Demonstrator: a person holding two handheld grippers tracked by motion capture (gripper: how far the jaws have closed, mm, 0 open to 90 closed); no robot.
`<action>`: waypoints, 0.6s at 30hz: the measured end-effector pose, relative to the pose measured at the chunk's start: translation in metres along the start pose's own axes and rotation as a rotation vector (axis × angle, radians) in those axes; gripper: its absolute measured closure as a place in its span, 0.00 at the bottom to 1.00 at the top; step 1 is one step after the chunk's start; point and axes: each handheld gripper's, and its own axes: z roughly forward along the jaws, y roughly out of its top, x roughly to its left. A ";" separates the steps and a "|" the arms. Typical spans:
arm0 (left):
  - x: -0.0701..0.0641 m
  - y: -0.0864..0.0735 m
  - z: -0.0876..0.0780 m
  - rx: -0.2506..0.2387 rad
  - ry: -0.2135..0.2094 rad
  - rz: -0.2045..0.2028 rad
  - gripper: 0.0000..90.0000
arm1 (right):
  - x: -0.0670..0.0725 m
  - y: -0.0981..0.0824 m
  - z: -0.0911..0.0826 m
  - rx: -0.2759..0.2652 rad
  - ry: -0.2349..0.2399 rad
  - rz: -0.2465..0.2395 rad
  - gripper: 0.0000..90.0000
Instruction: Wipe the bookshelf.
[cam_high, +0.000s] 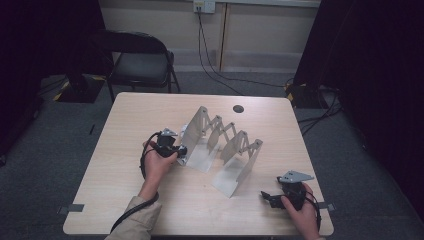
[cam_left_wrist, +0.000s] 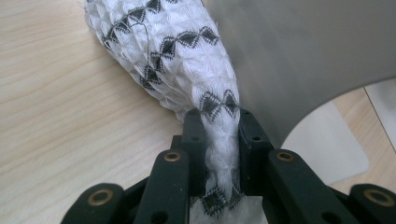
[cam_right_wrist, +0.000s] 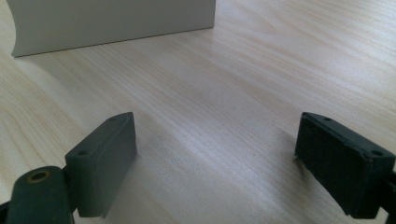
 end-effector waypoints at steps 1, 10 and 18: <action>0.000 0.001 -0.004 -0.006 -0.002 -0.012 0.85 | 0.000 0.000 0.000 0.000 0.000 0.000 0.13; -0.011 0.024 -0.066 -0.074 0.025 0.021 0.83 | 0.000 0.000 0.000 0.000 -0.001 0.000 0.13; -0.028 0.042 -0.112 -0.156 0.038 0.062 0.84 | 0.001 0.000 0.000 0.001 -0.007 0.006 0.13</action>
